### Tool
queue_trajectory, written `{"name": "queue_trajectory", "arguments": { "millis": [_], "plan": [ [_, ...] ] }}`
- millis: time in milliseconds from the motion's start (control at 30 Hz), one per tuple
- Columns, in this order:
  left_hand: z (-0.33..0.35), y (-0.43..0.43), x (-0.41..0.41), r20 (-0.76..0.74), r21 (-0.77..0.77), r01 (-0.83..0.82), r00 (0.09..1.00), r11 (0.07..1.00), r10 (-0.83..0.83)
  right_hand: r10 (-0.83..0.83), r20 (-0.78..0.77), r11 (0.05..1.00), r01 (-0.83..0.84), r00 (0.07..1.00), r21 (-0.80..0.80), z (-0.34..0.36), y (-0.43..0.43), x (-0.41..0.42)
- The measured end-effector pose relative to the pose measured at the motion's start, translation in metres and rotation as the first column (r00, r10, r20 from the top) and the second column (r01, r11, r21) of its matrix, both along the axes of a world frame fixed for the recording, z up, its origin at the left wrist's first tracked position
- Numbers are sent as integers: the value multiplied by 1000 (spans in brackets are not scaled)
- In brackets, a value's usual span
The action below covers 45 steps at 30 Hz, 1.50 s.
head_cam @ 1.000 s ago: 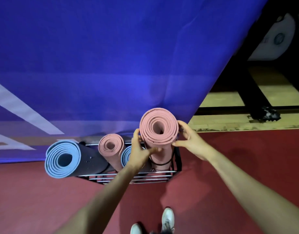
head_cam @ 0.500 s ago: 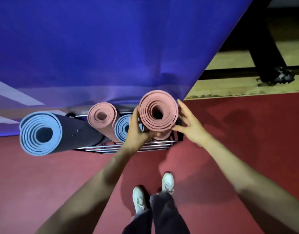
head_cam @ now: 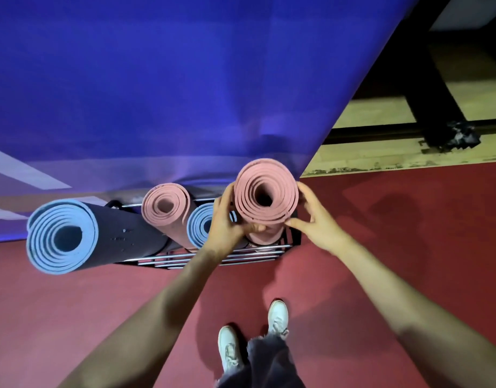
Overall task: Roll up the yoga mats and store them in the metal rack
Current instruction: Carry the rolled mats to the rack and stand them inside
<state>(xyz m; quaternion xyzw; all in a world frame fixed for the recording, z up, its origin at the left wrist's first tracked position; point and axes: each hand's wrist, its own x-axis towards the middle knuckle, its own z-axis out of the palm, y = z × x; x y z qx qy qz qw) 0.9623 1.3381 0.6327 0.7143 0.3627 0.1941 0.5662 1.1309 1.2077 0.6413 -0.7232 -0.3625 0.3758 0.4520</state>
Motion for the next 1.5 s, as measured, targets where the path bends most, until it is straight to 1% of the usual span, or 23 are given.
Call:
{"name": "queue_trajectory", "arguments": {
  "millis": [133, 300, 500, 600, 833, 900, 967, 1100, 1167, 1333, 1433, 1500],
  "plan": [
    [-12, -4, -6, -19, -12, 4, 1000, 1000, -4, -57, -33, 997, 59, 998, 58, -8, -7, -11],
    [1, -9, -10, 16, 3, -50, 999, 999, 50, -46, 2, 995, 45, 999, 90, -5, -6, -6],
    [10, -7, 2, 8, -14, -26, 1000, 1000, 26, -68, 3, 996, 67, 998, 51, -5, -5, 2],
    [5, -10, 8, 11, -28, 4, 1000, 1000, -3, -95, -65, 993, 99, 993, 58, -12, -10, 2],
    [4, -24, -6, 44, -18, -11, 999, 1000, 11, -128, -186, 984, 148, 974, 97, -14, -25, -7],
    [3, -29, -10, 41, 1, -29, 999, 1000, 29, -118, -189, 986, 138, 975, 96, -17, -28, -9],
    [0, -33, -11, 37, -15, -45, 998, 999, 46, -103, -177, 989, 119, 979, 83, -21, -29, -8],
    [-5, -24, 4, 7, -14, -2, 1000, 1000, 2, -107, -106, 993, 111, 989, 38, -25, -21, -2],
    [-3, -17, 11, 19, -18, -23, 1000, 1000, 23, -112, -110, 992, 118, 988, 52, -20, -13, 3],
    [8, -16, 0, 61, -15, -85, 994, 996, 86, -40, -138, 994, 54, 990, 100, -7, -3, 3],
    [14, -13, 2, 62, -12, -53, 997, 999, 54, -76, -141, 990, 92, 987, 107, -8, -7, 1],
    [14, -11, 8, 63, 6, -16, 998, 1000, 15, -105, -107, 989, 115, 989, 91, -14, -10, 3]
  ]
}}
